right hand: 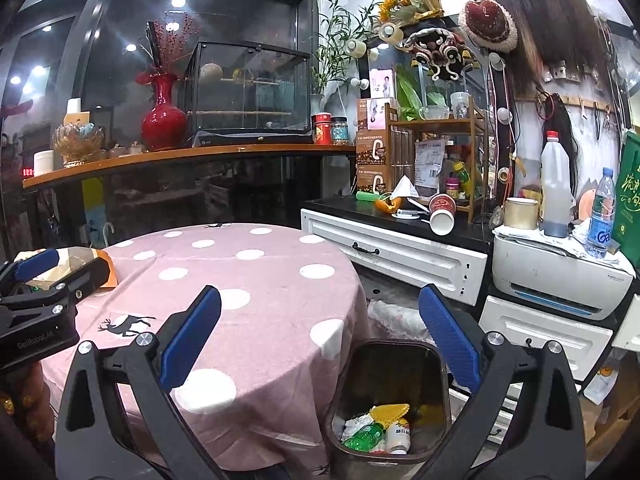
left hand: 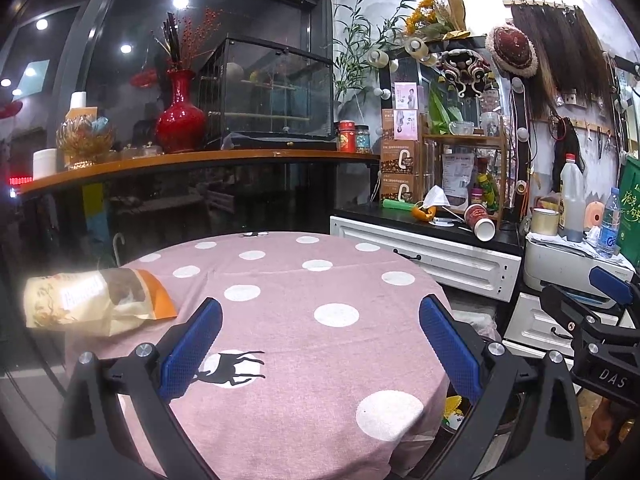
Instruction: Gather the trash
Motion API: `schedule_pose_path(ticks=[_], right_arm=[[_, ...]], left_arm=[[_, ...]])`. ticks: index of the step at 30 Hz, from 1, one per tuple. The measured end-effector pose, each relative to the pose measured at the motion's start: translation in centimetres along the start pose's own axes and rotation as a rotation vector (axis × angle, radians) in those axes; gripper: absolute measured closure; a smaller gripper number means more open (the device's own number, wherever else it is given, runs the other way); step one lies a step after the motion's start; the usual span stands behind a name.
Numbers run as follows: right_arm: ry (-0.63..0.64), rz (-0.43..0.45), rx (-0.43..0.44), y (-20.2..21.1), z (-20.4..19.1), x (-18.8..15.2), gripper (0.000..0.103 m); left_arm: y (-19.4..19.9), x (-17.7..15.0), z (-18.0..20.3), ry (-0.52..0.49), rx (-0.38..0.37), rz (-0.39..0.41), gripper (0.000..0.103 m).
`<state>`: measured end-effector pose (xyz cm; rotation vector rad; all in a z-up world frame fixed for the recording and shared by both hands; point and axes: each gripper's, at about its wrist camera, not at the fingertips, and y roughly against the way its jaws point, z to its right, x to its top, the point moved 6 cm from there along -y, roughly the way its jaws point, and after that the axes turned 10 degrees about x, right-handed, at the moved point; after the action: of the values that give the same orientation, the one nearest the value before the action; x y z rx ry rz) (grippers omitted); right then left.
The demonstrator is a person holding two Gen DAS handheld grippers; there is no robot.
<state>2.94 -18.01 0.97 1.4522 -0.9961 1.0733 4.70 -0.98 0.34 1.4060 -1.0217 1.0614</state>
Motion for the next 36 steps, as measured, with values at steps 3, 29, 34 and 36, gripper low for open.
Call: schedule_pose_path(ticks=[3, 29, 34, 36], right_arm=[[0.002, -0.009, 0.004, -0.04, -0.1, -0.09, 0.006], [-0.009, -0.029, 0.018, -0.26, -0.02, -0.41, 0.006], [-0.01, -0.029, 0.018, -0.27, -0.01, -0.41, 0.006], [-0.011, -0.031, 0.019, -0.27, -0.03, -0.45, 0.006]], left_arm=[[-0.05, 0.05, -0.02, 0.001, -0.003, -0.001, 0.005], [-0.36, -0.32, -0.07, 0.001, -0.001, -0.021, 0.005], [-0.41, -0.39, 0.03, -0.001, -0.004, -0.024, 0.005], [-0.47, -0.44, 0.09, -0.006, -0.003, -0.025, 0.005]])
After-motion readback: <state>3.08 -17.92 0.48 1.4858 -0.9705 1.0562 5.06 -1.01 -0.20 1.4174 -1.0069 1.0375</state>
